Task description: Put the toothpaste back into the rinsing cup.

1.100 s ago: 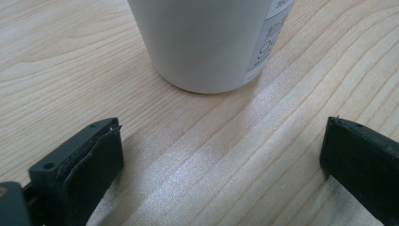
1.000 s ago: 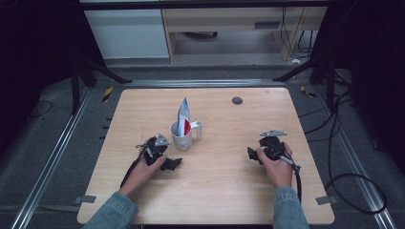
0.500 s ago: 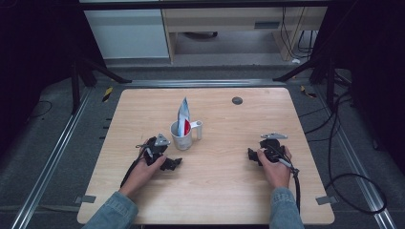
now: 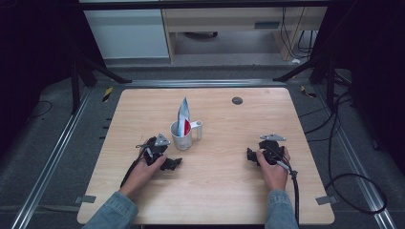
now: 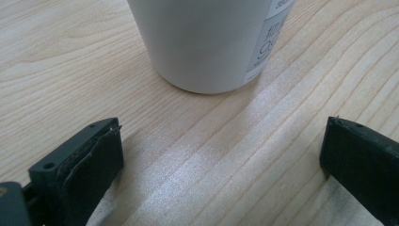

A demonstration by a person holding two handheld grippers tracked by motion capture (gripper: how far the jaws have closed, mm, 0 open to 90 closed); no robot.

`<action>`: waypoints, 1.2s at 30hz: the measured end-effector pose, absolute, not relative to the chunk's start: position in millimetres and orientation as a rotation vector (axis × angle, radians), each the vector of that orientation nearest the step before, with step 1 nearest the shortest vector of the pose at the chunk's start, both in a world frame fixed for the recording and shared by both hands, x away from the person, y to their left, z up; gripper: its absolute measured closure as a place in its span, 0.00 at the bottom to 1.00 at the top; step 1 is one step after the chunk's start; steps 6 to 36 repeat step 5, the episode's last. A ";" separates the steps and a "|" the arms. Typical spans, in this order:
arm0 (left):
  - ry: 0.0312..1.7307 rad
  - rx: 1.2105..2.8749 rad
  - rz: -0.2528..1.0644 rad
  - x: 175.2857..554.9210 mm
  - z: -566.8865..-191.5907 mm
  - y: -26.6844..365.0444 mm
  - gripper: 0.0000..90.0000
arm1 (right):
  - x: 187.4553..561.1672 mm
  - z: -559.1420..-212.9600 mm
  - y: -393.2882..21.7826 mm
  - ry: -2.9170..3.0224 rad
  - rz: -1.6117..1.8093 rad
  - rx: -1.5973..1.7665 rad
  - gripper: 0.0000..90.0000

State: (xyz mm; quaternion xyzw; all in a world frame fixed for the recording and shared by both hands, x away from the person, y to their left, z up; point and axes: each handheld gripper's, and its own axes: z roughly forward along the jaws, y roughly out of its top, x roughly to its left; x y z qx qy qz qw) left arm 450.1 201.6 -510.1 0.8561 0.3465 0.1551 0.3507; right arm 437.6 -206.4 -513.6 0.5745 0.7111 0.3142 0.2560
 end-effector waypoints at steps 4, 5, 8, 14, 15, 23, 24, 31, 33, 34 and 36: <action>0.897 2.218 0.402 450.0 -510.1 201.6 0.00 | 437.9 -513.8 -203.5 1.897 0.828 1.606 0.04; 0.897 2.217 0.402 450.0 -510.1 201.6 0.00 | 437.9 -513.8 -203.5 1.897 0.828 1.606 0.04; 0.897 2.217 0.402 450.0 -510.1 201.6 0.00 | 437.9 -513.8 -203.5 1.897 0.828 1.606 0.04; 0.897 2.217 0.402 450.0 -510.1 201.6 0.00 | 437.9 -513.8 -203.5 1.897 0.828 1.606 0.04; 0.897 2.217 0.402 450.0 -510.1 201.6 0.00 | 437.9 -513.8 -203.5 1.897 0.828 1.606 0.04; 0.897 2.217 0.402 450.0 -510.1 201.6 0.00 | 437.9 -513.8 -203.5 1.897 0.828 1.606 0.04; 0.897 2.217 0.402 450.0 -510.1 201.6 0.00 | 437.9 -513.8 -203.5 1.897 0.828 1.606 0.04; 0.897 2.217 0.402 450.0 -510.1 201.6 0.00 | 437.9 -513.8 -203.5 1.897 0.828 1.606 0.04; 0.897 2.217 0.402 450.0 -510.1 201.6 0.00 | 437.9 -513.8 -203.5 1.897 0.828 1.606 0.04; 0.897 2.217 0.402 450.0 -510.1 201.6 0.00 | 437.9 -513.8 -203.5 1.897 0.828 1.606 0.04; 0.897 2.217 0.402 450.0 -510.1 201.6 0.00 | 437.9 -513.8 -203.5 1.897 0.828 1.606 0.04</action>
